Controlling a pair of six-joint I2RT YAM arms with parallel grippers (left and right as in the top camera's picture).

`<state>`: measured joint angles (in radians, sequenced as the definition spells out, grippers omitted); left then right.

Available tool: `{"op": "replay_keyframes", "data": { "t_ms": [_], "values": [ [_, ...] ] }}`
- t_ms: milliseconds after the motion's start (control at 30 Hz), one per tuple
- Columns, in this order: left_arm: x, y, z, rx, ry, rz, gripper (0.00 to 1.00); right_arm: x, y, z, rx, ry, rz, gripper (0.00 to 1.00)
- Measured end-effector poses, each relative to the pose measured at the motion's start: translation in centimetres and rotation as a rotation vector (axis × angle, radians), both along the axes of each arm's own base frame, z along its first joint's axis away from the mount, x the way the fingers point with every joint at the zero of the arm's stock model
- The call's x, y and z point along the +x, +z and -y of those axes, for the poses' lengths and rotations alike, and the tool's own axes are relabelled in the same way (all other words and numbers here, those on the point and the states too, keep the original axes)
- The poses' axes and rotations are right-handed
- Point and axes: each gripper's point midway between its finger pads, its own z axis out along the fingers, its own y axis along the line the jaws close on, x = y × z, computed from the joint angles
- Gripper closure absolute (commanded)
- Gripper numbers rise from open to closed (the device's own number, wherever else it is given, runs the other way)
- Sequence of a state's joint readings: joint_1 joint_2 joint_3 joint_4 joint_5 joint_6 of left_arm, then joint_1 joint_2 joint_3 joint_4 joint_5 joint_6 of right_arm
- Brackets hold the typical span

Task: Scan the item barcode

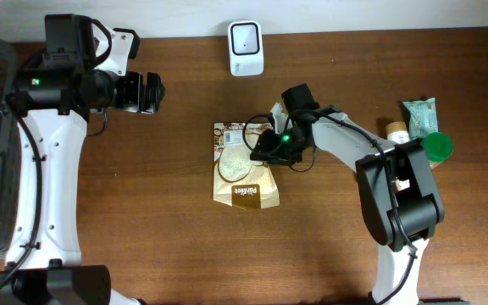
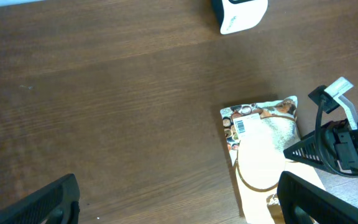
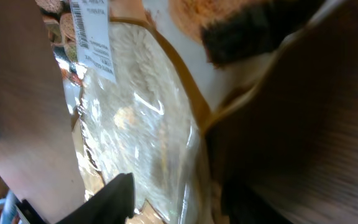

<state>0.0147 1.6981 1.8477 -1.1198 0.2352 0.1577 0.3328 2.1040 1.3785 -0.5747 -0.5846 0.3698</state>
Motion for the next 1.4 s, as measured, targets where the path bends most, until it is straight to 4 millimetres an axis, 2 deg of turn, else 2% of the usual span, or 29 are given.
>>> {"op": "replay_keyframes", "data": {
  "t_ms": [233, 267, 300, 333, 367, 433, 833, 1000, 1067, 1133, 1333, 1400],
  "values": [
    [0.0, 0.0, 0.0, 0.000, 0.000, 0.000, 0.01, 1.2, 0.1, -2.8, 0.044, -0.025, 0.058, 0.50],
    [0.0, 0.0, 0.0, 0.000, 0.000, 0.000, 0.01, 1.3, 0.0, -3.4, 0.054, -0.023, 0.061, 0.53],
    [0.0, 0.0, 0.0, 0.000, 0.000, 0.000, 0.01, 1.4, 0.0, -3.9, 0.066, -0.024, 0.059, 0.62],
    [0.0, 0.0, 0.0, 0.000, 0.000, 0.000, 0.01, 1.6, -0.2, -4.6, 0.088, -0.020, 0.057, 0.78],
    [0.0, 0.0, 0.0, 0.000, 0.000, 0.000, 0.01, 1.6, -0.5, -5.0, 0.096, -0.021, 0.048, 0.88],
    [0.0, 0.0, 0.0, 0.000, 0.000, 0.000, 0.01, 1.6, -1.0, -5.4, 0.113, -0.024, 0.028, 0.96],
    [0.0, 0.0, 0.0, 0.000, 0.000, 0.000, 0.01, 1.2, -1.0, -6.0, 0.213, -0.004, -0.028, 0.96],
    [0.0, 0.0, 0.0, 0.000, 0.000, 0.000, 0.01, 0.1, -0.6, -5.1, 0.251, 0.041, -0.056, 0.96],
    [0.0, 0.0, 0.0, 0.000, 0.000, 0.000, 0.01, -0.2, 0.2, -4.4, 0.273, 0.046, -0.058, 0.96],
    [0.0, 0.0, 0.0, 0.000, 0.000, 0.000, 0.01, -0.1, 1.9, -3.8, 0.319, 0.051, -0.039, 0.96],
    [0.0, 0.0, 0.0, 0.000, 0.000, 0.000, 0.01, 1.7, 10.2, -1.7, 0.453, 0.054, 0.111, 0.96],
    [0.0, 0.0, 0.0, 0.000, 0.000, 0.000, 0.01, 1.9, 11.9, -1.1, 0.474, 0.053, 0.144, 0.96]
  ]
}}
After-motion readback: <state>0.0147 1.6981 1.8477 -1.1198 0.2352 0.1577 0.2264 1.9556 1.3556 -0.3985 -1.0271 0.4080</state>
